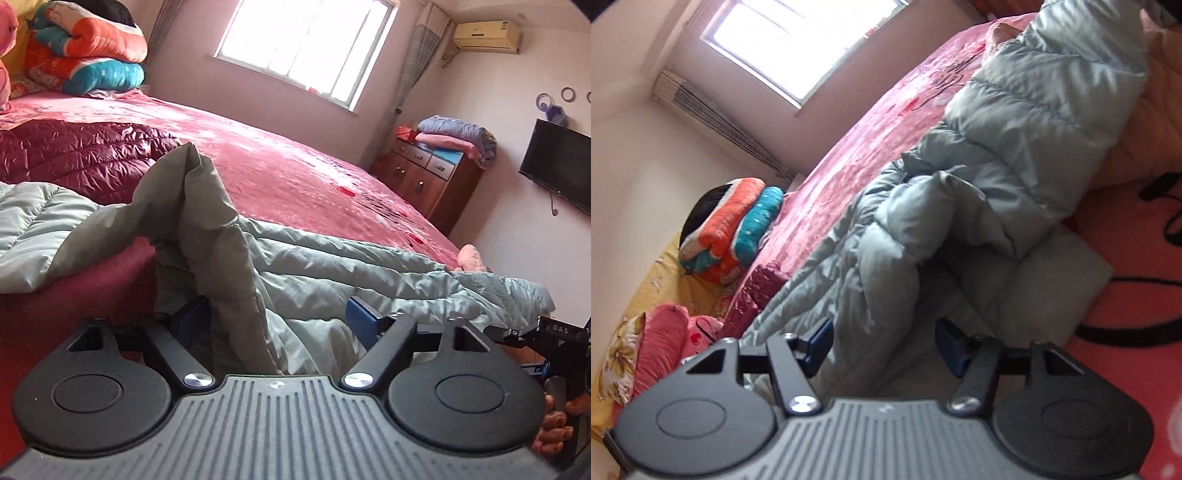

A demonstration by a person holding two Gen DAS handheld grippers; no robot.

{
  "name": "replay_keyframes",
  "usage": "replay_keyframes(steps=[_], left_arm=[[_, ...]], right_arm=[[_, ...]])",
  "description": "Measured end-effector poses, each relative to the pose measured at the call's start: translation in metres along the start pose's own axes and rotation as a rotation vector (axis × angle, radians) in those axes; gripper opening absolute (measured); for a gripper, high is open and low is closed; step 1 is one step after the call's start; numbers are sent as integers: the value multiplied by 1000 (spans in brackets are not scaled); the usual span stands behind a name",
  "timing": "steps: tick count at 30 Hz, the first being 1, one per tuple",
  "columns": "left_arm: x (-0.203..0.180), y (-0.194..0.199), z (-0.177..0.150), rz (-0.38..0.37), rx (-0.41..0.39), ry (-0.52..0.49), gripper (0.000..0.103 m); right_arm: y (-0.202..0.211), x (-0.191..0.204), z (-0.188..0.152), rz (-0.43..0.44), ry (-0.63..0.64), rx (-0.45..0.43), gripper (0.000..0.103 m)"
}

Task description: Fold large clothes

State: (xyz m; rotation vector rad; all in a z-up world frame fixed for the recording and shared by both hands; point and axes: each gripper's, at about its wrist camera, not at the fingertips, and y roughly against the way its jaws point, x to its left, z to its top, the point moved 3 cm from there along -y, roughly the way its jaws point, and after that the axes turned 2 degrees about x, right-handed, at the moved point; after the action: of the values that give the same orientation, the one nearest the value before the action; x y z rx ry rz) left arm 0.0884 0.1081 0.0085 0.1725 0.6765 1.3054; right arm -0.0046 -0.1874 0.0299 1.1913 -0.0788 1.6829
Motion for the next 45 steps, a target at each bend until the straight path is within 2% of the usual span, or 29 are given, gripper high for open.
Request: replay_keyframes(steps=[2, 4, 5, 6, 7, 10, 14, 19, 25, 29, 35, 37, 38, 39, 40, 42, 44, 45], left_arm=[[5, -2, 3, 22, 15, 2, 85], [5, -7, 6, 45, 29, 12, 66], [6, -9, 8, 52, 33, 16, 62], [4, -6, 6, 57, 33, 18, 51], [4, -7, 9, 63, 33, 20, 38], [2, -8, 22, 61, 7, 34, 27], [-8, -7, 51, 56, -60, -2, 23], [-9, -22, 96, 68, -128, -47, 23], [-1, -66, 140, 127, -163, -113, 23], [6, -108, 157, 174, -149, -138, 23], [25, -166, 164, 268, -101, -139, 28], [25, -178, 160, 296, -78, -160, 34], [26, -183, 158, 304, -67, -169, 37], [26, -185, 157, 307, -59, -175, 45], [24, -188, 154, 305, -56, -182, 58], [22, -185, 152, 299, -54, -199, 74], [19, -181, 151, 296, -46, -214, 85], [17, -178, 151, 294, -42, -220, 97]], right_arm=[[-10, 3, 3, 11, 9, -5, 60], [-19, 4, 7, 14, 9, -1, 43], [-22, 5, 8, 20, 11, 2, 27], [-24, 6, 9, 18, 20, 2, 18], [-25, 8, 10, 8, 36, 0, 16], [-18, 16, 13, 10, 109, -14, 10], [-13, 40, 32, 15, 238, -76, 8], [-18, 58, 80, 50, 277, -173, 8], [-62, 67, 137, 43, 326, -226, 8], [-100, 72, 165, 30, 325, -226, 8], [-162, 59, 191, -49, 322, -182, 11], [-178, 50, 194, -83, 313, -168, 19], [-184, 47, 194, -97, 309, -161, 27], [-189, 44, 194, -110, 308, -155, 37], [-191, 43, 193, -132, 311, -152, 43], [-193, 43, 190, -154, 333, -146, 66], [-191, 47, 188, -160, 357, -147, 75], [-189, 48, 187, -163, 362, -149, 79]])
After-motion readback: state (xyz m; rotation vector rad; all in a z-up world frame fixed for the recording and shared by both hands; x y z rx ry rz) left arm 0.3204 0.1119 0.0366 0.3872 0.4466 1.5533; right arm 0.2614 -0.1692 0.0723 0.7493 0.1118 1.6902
